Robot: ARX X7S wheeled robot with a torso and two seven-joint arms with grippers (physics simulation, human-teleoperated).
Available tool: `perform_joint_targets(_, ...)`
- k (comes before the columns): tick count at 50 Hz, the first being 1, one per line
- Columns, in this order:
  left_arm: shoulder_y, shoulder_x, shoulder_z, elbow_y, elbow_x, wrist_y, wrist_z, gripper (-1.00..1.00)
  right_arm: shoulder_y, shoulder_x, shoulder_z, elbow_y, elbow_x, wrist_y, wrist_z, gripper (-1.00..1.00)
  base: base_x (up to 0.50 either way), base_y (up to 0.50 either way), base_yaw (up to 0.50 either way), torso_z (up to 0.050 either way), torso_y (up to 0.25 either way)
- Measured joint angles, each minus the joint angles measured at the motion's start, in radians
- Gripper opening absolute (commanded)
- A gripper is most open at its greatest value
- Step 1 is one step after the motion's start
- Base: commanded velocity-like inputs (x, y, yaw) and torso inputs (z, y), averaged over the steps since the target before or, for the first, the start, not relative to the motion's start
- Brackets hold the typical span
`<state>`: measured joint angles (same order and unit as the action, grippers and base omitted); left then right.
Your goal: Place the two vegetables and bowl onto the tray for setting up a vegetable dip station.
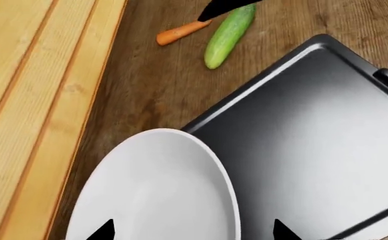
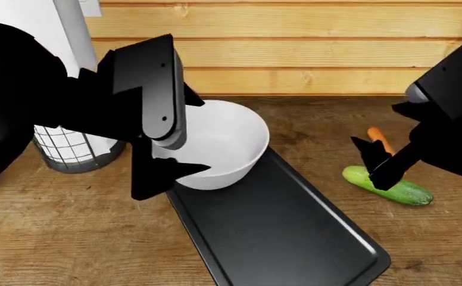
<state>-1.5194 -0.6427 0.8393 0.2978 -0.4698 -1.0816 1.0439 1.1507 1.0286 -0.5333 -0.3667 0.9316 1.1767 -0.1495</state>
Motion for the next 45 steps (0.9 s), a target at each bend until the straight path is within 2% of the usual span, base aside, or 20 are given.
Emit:
perform_joint_targets(8, -0.002, -0.004, -0.039, 0.020, -0.016, -0.006, -0.021, 1.00, 0.027, 0.036, -0.027, 0.019, 0.092, 0.165, -0.049, 1.00, 0.00, 0.00, 0.00, 0.000, 0.000)
perform_joint_targets(19, -0.002, -0.006, -0.118, 0.059, -0.047, -0.023, -0.067, 1.00, 0.172, 0.044, -0.186, 0.113, 0.083, 0.302, -0.185, 1.00, 0.00, 0.00, 0.00, 0.000, 0.000)
perform_joint_targets(34, 0.004, -0.016, -0.200, 0.097, -0.079, -0.039, -0.117, 1.00, 0.382, -0.013, -0.450, 0.285, -0.078, 0.291, -0.386, 1.00, 0.00, 0.00, 0.00, 0.000, 0.000)
perform_joint_targets(45, 0.029, -0.023, -0.238, 0.100, -0.090, -0.026, -0.142, 1.00, 0.382, -0.081, -0.560, 0.378, -0.158, 0.228, -0.420, 1.00, 0.00, 0.00, 0.00, 0.000, 0.000)
